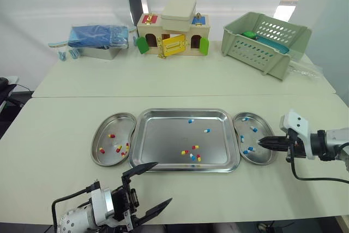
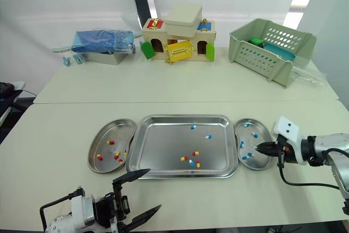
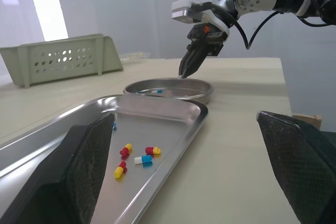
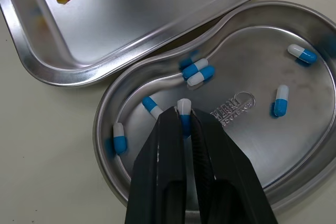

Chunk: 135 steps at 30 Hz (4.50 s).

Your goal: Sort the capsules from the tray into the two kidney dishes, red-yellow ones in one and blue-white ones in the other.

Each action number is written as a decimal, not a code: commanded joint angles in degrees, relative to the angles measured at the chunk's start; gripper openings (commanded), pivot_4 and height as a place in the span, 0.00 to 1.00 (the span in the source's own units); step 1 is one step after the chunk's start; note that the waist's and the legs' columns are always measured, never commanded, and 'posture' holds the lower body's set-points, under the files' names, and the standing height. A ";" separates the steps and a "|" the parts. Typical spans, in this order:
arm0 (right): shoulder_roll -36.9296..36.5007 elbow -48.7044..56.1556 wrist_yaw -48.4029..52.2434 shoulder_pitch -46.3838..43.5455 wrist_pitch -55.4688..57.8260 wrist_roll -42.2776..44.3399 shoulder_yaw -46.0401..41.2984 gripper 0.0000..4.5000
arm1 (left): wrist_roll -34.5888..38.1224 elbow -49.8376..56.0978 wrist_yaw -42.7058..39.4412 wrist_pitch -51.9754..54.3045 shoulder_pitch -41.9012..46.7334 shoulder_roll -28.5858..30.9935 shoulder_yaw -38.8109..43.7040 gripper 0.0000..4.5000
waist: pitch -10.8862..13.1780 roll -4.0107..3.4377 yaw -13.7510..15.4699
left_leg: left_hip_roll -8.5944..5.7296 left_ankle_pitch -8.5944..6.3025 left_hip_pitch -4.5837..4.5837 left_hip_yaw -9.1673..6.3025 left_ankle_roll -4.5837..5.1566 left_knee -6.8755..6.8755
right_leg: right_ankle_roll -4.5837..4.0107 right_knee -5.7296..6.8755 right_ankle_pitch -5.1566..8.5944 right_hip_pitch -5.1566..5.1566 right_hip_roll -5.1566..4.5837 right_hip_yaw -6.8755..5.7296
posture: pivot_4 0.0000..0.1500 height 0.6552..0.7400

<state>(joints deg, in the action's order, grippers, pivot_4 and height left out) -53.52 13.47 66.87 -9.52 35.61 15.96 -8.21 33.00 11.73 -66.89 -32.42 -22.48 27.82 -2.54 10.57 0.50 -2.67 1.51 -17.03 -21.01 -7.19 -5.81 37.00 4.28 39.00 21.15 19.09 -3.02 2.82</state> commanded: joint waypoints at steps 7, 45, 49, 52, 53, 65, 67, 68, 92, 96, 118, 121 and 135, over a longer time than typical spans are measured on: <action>-0.65 0.57 -3.68 1.59 -1.77 2.30 -2.49 0.36 | 0.84 0.95 -0.36 0.91 -0.68 0.18 1.38 1.00 | 0.01 0.02 0.55 | -0.01 0.00 -0.02 -0.01 0.00 0.00 | 0.00 -0.04 0.00 0.00 -0.01 -0.01 | 1.00 1.00; 1.38 -23.35 18.48 20.57 -42.04 7.56 -16.59 1.00 | -0.95 -26.04 3.29 17.23 -2.84 23.43 43.00 1.00 | 0.11 0.14 0.06 | -0.01 0.00 0.27 -0.14 0.00 -0.05 | 0.00 -0.07 0.01 -0.36 0.01 -0.17 | 1.00 1.00; 2.15 -23.71 18.34 21.40 -42.98 8.67 -16.78 1.00 | -2.44 -26.69 2.32 17.56 -0.06 23.83 41.83 1.00 | 0.10 0.13 0.15 | 0.00 0.00 0.24 -0.15 -0.01 -0.06 | 0.00 -0.09 0.01 -0.35 0.01 -0.18 | 1.00 1.00; 3.12 -22.08 17.44 22.59 -42.68 10.03 -17.36 1.00 | -3.47 -25.51 2.16 18.76 0.56 23.57 41.16 1.00 | 0.10 0.13 0.10 | 0.00 0.00 0.25 -0.15 -0.01 -0.06 | 0.00 -0.09 0.01 -0.35 0.01 -0.18 | 1.00 1.00; 3.66 -21.09 17.17 23.46 -42.66 10.54 -17.57 1.00 | -4.37 -25.30 1.99 19.05 0.53 23.93 40.82 1.00 | 0.10 0.13 0.08 | 0.01 0.00 0.25 -0.15 -0.01 -0.06 | 0.00 -0.08 0.01 -0.35 0.01 -0.18 | 1.00 1.00; 15.00 -3.40 12.70 35.95 -42.47 19.09 -16.17 1.00 | -8.09 -12.04 0.73 30.48 4.65 30.27 34.17 1.00 | 0.09 0.11 0.39 | 0.02 0.00 0.25 -0.20 -0.02 -0.06 | 0.00 -0.04 0.01 -0.39 0.02 -0.20 | 1.00 1.00; 17.43 -0.27 11.05 37.05 -42.42 19.98 -15.10 1.00 | -8.10 -9.46 1.04 33.44 7.56 31.13 31.33 1.00 | 0.09 0.09 0.45 | 0.02 0.00 0.26 -0.19 -0.02 -0.06 | 0.00 -0.04 0.01 -0.39 0.02 -0.20 | 1.00 1.00; 18.84 0.89 9.98 37.23 -42.50 20.46 -14.68 1.00 | -7.98 -8.24 1.37 35.05 9.87 31.48 29.59 1.00 | 0.09 0.08 0.51 | 0.03 0.00 0.25 -0.22 -0.02 -0.07 | 0.00 -0.04 0.01 -0.39 0.03 -0.22 | 1.00 1.00; 27.57 5.37 -0.48 41.18 -48.22 15.46 -5.37 1.00 | -19.72 1.47 4.33 49.61 42.67 15.31 -11.10 1.00 | 0.11 -0.02 0.64 | 0.01 0.02 0.22 -0.25 -0.04 0.02 | 0.00 -0.01 0.01 -0.37 0.07 -0.21 | 1.00 1.00; 27.78 6.16 -2.38 40.86 -47.82 14.97 -4.03 1.00 | -25.44 -1.49 7.77 49.85 45.22 11.85 -15.14 1.00 | 0.10 -0.03 0.83 | 0.00 0.02 0.22 -0.25 -0.04 0.04 | 0.00 -0.01 0.01 -0.38 0.07 -0.22 | 1.00 1.00; 26.70 10.48 -7.88 42.78 -46.11 14.41 -0.97 1.00 | -31.62 -1.38 8.31 55.03 48.01 7.16 -20.65 0.65 | 0.07 -0.06 0.85 | -0.01 0.07 0.21 -0.29 -0.13 0.05 | 0.00 0.00 0.01 -0.39 0.06 -0.24 | 1.00 1.00; 26.75 10.79 -8.49 43.13 -46.30 14.17 -0.55 1.00 | -32.65 -2.30 8.61 57.53 49.53 6.03 -21.57 0.65 | 0.06 -0.04 0.86 | -0.01 0.07 0.20 -0.29 -0.14 0.06 | 0.00 0.00 0.01 -0.39 0.06 -0.24 | 1.00 1.00; 26.57 11.72 -10.13 44.30 -46.84 13.75 0.18 1.00 | -34.39 -1.46 6.94 62.19 50.83 6.98 -24.68 0.65 | -0.02 -0.11 0.86 | -0.02 0.08 0.22 -0.30 -0.15 0.06 | 0.00 0.00 0.01 -0.42 0.06 -0.25 | 1.00 1.00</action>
<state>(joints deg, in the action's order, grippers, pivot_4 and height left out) -26.64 22.66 56.95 34.35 -10.49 29.42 -7.83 -0.02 9.68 -59.44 28.77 28.92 33.97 -25.65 10.56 0.39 -1.81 1.49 -16.94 -20.78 -7.49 -5.96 37.06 4.28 39.00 21.16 18.67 -2.96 2.58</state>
